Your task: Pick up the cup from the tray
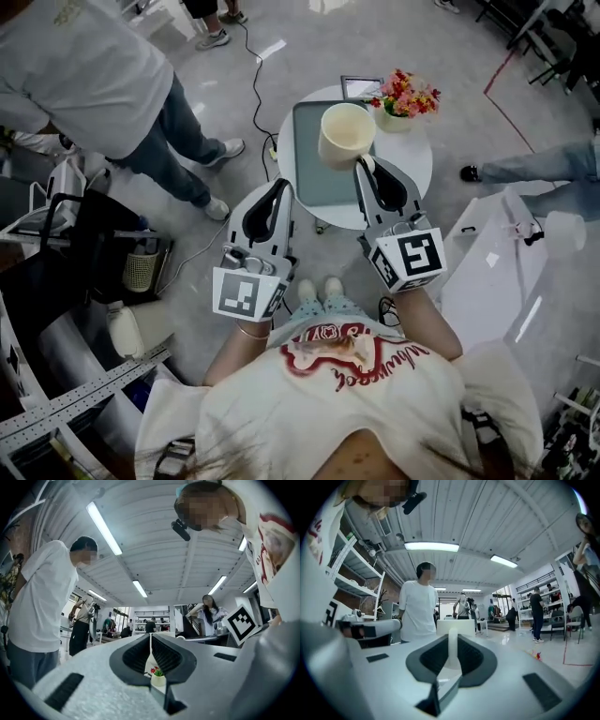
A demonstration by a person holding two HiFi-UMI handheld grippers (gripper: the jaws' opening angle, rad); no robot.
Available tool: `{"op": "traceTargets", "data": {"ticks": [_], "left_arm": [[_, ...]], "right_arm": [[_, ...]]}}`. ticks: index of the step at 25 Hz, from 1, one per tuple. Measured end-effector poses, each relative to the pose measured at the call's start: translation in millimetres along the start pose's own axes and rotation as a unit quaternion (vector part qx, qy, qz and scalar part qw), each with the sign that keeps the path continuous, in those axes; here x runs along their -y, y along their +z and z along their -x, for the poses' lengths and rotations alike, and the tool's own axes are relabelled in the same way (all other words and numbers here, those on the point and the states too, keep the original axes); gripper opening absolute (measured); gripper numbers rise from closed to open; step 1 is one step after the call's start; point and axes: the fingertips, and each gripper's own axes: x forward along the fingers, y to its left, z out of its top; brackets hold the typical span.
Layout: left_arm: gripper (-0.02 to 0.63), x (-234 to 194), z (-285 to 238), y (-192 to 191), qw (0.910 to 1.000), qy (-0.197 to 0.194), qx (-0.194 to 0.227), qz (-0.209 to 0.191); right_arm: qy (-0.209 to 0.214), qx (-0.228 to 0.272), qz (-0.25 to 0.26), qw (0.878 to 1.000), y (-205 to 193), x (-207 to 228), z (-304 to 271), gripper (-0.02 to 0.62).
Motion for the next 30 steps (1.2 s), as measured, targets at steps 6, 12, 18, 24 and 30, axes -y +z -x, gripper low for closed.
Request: {"op": "traceTargets", "data": {"ticks": [6, 12, 18, 24, 30], "left_arm": [[0.022, 17.1, 0.2, 11.9, 0.9999, -0.005, 0.011, -0.006], [0.022, 26.9, 10.9, 7.3, 0.9996, 0.024, 0.009, -0.012], [0.022, 36.8, 24.7, 9.9, 0.9986, 0.044, 0.012, -0.028], [0.023, 45.9, 30.1, 16.9, 0.9983, 0.046, 0.015, -0.033], [0.021, 67.1, 56.7, 17.6, 0.9986, 0.036, 0.021, -0.034]], "right_arm": [[0.012, 0.041, 0.012, 0.999, 35.5, -5.4, 30.2, 0.052], [0.03, 0.048, 0.003, 0.998, 27.9, -4.4, 43.4, 0.051], [0.054, 0.084, -0.01, 0.995, 40.4, -10.2, 54.3, 0.051], [0.061, 0.107, -0.021, 0.992, 55.5, -16.9, 66.0, 0.051], [0.063, 0.124, -0.023, 0.99, 62.3, -33.4, 95.9, 0.051]]}}
